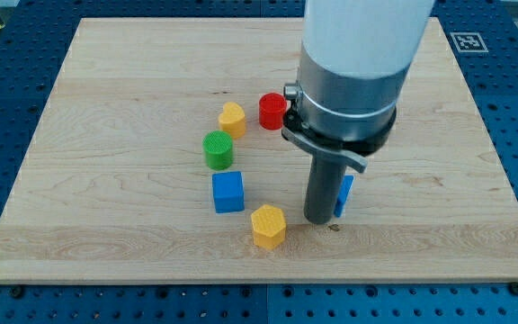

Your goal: Move the blue triangle to the top of the yellow hexagon

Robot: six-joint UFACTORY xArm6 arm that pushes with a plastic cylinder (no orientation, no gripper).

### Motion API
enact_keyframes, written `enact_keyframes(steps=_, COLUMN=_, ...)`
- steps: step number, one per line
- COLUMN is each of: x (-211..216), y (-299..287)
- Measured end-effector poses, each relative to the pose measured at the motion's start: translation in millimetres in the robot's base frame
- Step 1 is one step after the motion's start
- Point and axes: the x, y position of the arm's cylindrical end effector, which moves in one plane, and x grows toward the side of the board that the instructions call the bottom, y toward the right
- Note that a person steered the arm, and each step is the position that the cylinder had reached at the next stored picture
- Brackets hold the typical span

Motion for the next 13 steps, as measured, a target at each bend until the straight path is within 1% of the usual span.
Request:
enact_keyframes(steps=1, x=19.7, y=12.9)
enact_keyframes(steps=2, x=5.9, y=45.2)
enact_keyframes(steps=3, x=-32.1, y=46.7)
enact_keyframes(steps=4, x=-57.5, y=32.5)
enact_keyframes(steps=5, x=-57.2, y=2.9)
enact_keyframes(steps=6, x=-55.6, y=-8.0)
enact_keyframes(steps=7, x=-65.6, y=-13.1)
enact_keyframes(steps=8, x=-62.2, y=14.0)
enact_keyframes(steps=9, x=-44.7, y=11.1)
enact_keyframes(steps=10, x=-34.2, y=-5.6)
enact_keyframes(steps=13, x=-53.3, y=-85.7)
